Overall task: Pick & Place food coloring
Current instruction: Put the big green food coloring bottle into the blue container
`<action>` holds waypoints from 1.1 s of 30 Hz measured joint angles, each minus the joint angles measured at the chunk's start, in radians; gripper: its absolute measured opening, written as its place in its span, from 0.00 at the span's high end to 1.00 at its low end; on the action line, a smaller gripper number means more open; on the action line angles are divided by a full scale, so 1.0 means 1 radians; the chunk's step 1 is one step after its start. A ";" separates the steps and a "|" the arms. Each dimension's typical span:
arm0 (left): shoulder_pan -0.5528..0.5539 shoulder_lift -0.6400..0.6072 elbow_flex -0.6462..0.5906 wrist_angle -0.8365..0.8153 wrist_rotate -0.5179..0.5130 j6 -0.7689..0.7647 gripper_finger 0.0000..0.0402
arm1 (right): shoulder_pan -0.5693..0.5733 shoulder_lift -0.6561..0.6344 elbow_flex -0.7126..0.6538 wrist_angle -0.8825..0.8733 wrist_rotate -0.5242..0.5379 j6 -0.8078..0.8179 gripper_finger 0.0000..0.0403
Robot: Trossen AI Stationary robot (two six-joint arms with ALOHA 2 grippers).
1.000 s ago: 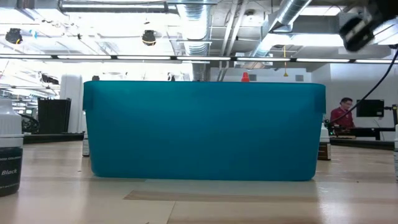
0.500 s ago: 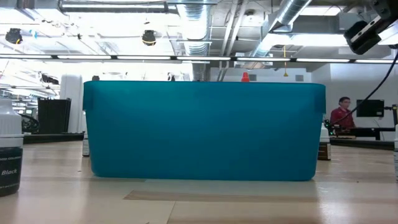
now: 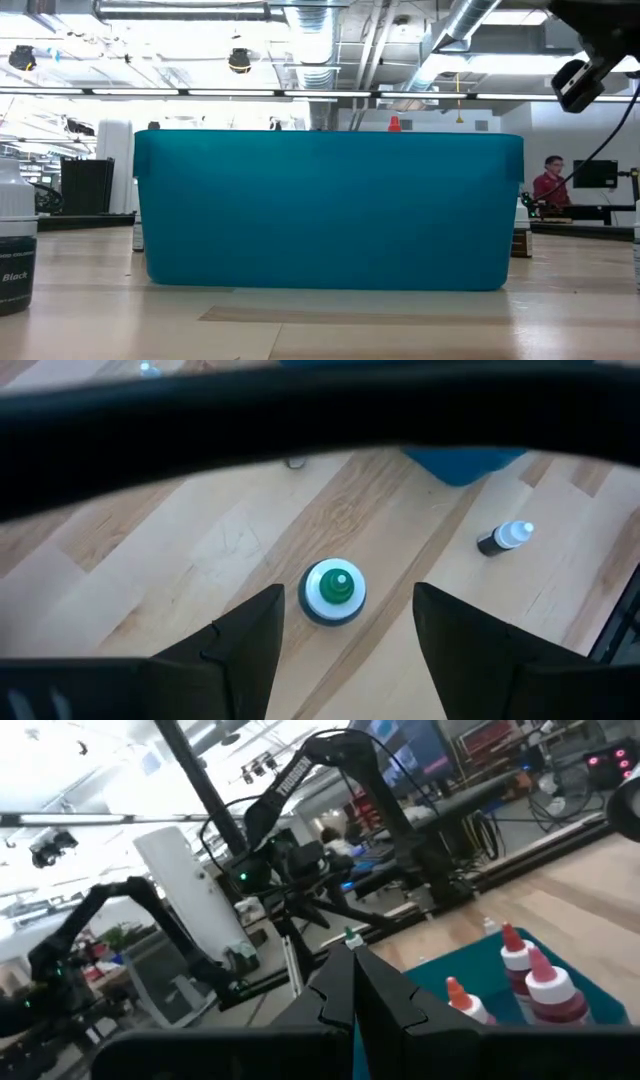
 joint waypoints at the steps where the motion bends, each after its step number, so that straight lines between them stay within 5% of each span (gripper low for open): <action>1: 0.000 0.000 0.000 0.000 0.000 0.000 0.47 | -0.001 -0.006 0.000 0.007 0.005 0.014 1.00; 17: 0.000 0.000 0.000 -0.005 -0.001 0.003 0.47 | -0.001 -0.050 -0.001 -0.021 -0.010 -0.086 1.00; 22: 0.000 0.000 0.000 -0.005 0.004 -0.007 0.47 | -0.003 -0.051 -0.001 -0.040 -0.151 -0.287 1.00; 33: 0.000 -0.001 -0.002 -0.010 0.096 -0.025 0.47 | -0.003 -0.123 -0.001 -0.150 -0.264 -0.239 1.00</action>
